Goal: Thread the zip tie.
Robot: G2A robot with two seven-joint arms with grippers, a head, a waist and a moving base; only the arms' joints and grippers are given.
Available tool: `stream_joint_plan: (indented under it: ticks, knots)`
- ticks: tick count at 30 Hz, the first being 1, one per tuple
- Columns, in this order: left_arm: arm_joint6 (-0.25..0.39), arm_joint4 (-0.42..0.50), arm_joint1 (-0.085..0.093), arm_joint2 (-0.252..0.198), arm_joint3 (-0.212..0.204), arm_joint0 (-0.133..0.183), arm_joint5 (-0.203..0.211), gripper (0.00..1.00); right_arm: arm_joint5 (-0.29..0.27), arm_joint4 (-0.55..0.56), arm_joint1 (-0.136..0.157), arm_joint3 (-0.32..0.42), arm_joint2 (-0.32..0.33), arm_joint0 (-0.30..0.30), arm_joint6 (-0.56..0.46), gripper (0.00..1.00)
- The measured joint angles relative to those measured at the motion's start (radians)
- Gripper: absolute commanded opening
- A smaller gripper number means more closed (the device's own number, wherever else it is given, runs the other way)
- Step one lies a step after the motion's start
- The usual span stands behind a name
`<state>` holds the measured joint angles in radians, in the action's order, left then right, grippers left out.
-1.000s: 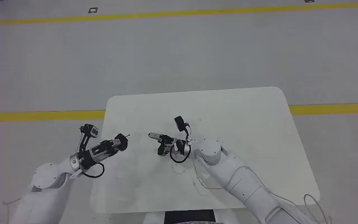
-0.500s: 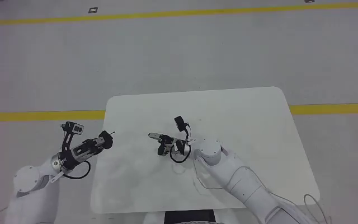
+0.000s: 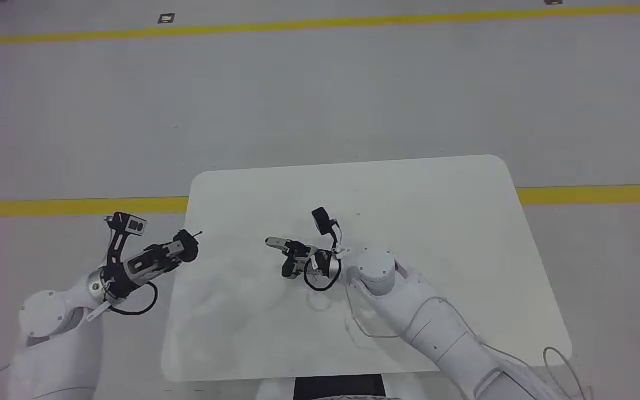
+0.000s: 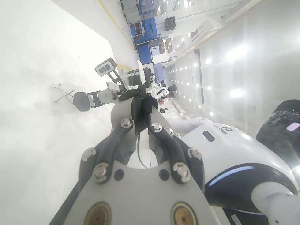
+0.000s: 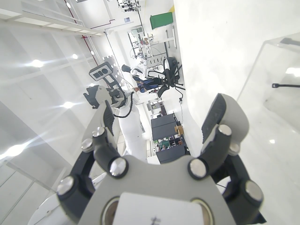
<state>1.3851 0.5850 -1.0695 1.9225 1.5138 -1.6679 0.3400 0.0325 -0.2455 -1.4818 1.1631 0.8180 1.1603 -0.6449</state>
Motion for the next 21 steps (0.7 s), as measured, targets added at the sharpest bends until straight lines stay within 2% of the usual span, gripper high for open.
stream_joint_plan:
  ticks: [3, 5, 9, 17, 21]
  knots:
    - [-0.001, 0.000, 0.000, 0.000, 0.001, 0.000, 0.000, 0.00, -0.002, 0.003, 0.000, 0.004, 0.000, 0.001, 0.002, 1.00]
    - [-0.001, 0.000, 0.000, 0.000, 0.001, 0.000, 0.000, 0.00, -0.006, 0.044, 0.004, 0.037, -0.006, -0.002, 0.010, 1.00]
    - [-0.001, 0.000, 0.000, 0.000, 0.001, 0.000, 0.000, 0.00, 0.050, 0.241, 0.022, 0.136, -0.023, -0.004, 0.040, 1.00]
    - [-0.001, 0.000, 0.000, 0.000, 0.001, 0.000, 0.000, 0.00, 0.195, 0.622, 0.057, 0.303, -0.064, 0.000, 0.015, 1.00]
    - [-0.001, 0.000, 0.000, 0.000, 0.001, 0.000, 0.000, 0.00, 0.217, 0.780, 0.065, 0.346, -0.101, -0.005, -0.007, 1.00]
